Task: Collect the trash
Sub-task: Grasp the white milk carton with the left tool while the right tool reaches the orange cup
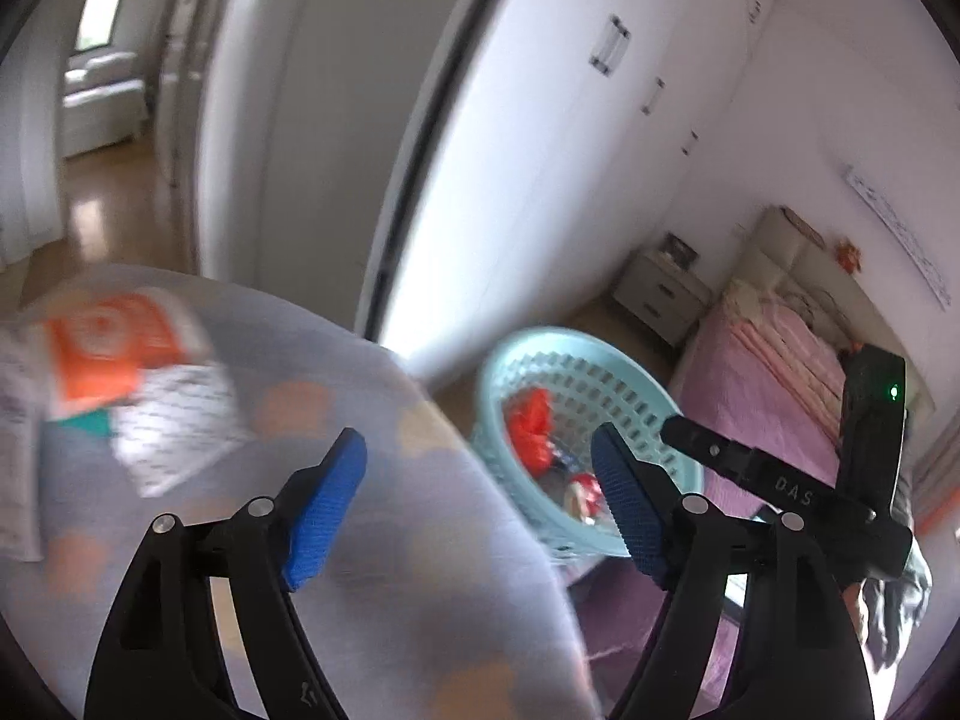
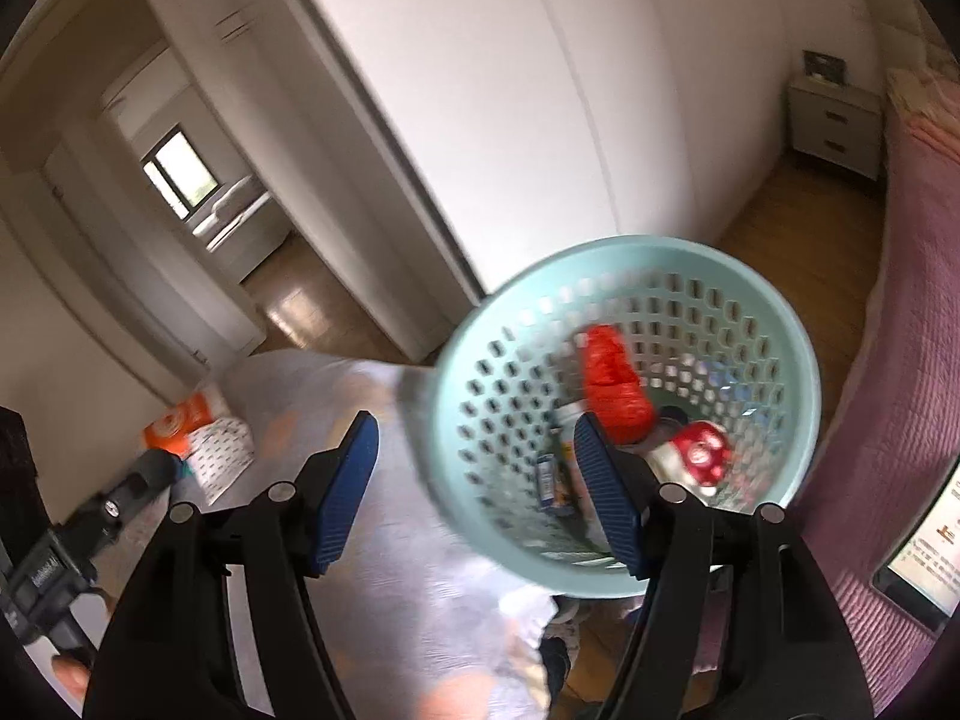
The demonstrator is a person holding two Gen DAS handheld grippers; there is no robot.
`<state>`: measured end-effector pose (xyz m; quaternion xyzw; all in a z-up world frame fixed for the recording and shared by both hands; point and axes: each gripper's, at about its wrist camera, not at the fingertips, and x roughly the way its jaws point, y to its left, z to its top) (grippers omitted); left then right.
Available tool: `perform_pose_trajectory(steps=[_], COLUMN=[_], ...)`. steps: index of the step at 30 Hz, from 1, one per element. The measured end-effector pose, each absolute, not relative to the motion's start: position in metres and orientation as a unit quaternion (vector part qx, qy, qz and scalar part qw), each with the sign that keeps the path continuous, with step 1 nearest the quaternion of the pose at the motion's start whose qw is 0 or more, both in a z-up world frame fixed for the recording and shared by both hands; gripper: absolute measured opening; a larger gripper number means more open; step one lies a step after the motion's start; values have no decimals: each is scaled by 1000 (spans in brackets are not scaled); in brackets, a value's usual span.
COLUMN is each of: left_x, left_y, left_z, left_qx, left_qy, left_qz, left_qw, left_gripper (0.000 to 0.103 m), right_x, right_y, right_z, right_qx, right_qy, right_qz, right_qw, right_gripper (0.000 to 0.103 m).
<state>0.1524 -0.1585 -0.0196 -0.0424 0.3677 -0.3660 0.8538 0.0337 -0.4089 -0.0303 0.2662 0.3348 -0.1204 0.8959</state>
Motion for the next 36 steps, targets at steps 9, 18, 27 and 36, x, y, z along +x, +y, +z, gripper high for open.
perform_pose_trajectory(steps=[9,18,27,36], left_x=[163,196,226,225], left_y=[-58,29,44,70], left_z=[-4,-19,-51,-55], left_qx=[-39,-64,-59,-54], left_qy=[345,360,401,401], left_qz=[-234,-135,-111,-89], left_qw=[908,921,907,910], left_gripper=[76,76,60,56], right_x=[67,94,100,105], right_y=[-348,-291,-275,-274], right_z=[-26,-30,-33,-37], right_qx=[257,209,210,223], right_qy=[356,380,393,403], right_qz=[-31,-1,21,32], right_qw=[898,901,895,887], right_gripper=[64,64,64,64])
